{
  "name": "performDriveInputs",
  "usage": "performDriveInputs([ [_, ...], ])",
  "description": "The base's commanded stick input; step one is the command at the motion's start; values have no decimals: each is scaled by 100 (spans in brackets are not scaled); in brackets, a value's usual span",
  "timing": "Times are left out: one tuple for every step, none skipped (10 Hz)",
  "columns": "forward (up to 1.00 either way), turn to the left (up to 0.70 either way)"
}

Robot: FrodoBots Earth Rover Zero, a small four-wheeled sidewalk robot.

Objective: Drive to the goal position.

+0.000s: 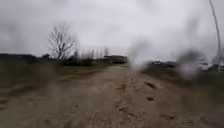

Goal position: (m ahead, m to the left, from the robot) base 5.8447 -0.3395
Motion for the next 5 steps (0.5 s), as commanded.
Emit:
performDriveInputs([
  [100,0],
  [100,0],
  [100,0],
  [100,0],
  [100,0],
])
